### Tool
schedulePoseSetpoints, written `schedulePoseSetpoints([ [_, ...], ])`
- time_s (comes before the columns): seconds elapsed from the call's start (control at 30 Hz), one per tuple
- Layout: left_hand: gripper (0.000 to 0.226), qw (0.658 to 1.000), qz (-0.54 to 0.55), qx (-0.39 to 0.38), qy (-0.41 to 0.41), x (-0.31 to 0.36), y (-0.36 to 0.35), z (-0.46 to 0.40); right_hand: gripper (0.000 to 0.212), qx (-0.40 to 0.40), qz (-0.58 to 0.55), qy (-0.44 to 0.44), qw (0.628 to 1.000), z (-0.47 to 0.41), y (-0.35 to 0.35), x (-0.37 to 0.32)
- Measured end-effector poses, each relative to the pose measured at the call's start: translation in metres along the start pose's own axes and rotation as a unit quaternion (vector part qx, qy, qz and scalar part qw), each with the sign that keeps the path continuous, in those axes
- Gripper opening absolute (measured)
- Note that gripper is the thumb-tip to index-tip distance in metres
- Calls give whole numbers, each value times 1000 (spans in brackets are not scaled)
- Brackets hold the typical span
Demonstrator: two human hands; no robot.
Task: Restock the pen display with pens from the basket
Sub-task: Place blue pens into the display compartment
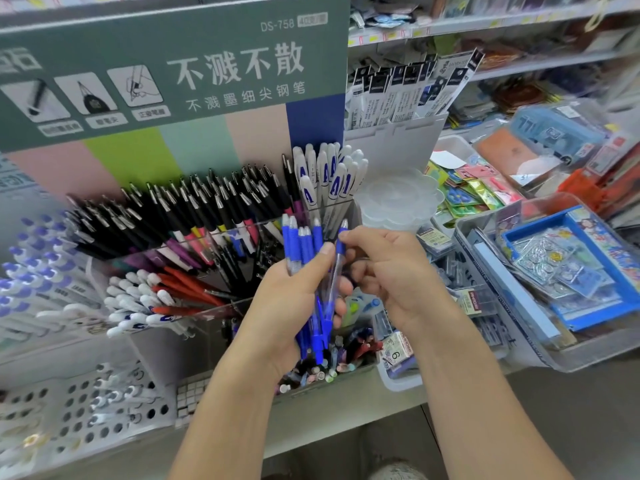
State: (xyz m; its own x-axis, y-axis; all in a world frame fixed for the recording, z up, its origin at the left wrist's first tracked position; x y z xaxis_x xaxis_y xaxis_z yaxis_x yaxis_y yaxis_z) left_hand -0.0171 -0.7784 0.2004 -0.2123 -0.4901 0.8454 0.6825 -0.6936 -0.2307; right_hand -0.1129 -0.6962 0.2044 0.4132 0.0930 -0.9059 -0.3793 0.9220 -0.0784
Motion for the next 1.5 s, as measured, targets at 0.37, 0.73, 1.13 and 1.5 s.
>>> schedulePoseSetpoints([
  [0.37,21,996,31,70,-38,14,28,-3,13,187,-39,309,932,6,50,-61],
  [0.73,15,991,89,84,-58,22,36,-2,11,125,425,344,828,-21,-11,-6],
  [1.13,21,993,69,89,-41,15,39,-5,20,5,316,193,929,-26,-14,8],
  [1.5,21,999,8,12,-33,9,9,-5,8,-52,34,82,995,3,-13,-18],
])
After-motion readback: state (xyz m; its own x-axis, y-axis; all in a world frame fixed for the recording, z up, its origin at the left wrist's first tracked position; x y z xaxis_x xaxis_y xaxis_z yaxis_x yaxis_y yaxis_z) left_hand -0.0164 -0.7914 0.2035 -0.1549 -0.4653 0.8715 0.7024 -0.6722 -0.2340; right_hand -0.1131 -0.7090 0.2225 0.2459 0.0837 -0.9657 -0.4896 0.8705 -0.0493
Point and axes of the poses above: each hand's wrist, its own z-axis away from the middle knuckle, its own y-axis out of the back of the hand, x = y × z, the point moved 9 cm from there along -z, towards the middle knuckle, and after that the axes turned 8 degrees about x, right-handed, at the moved point
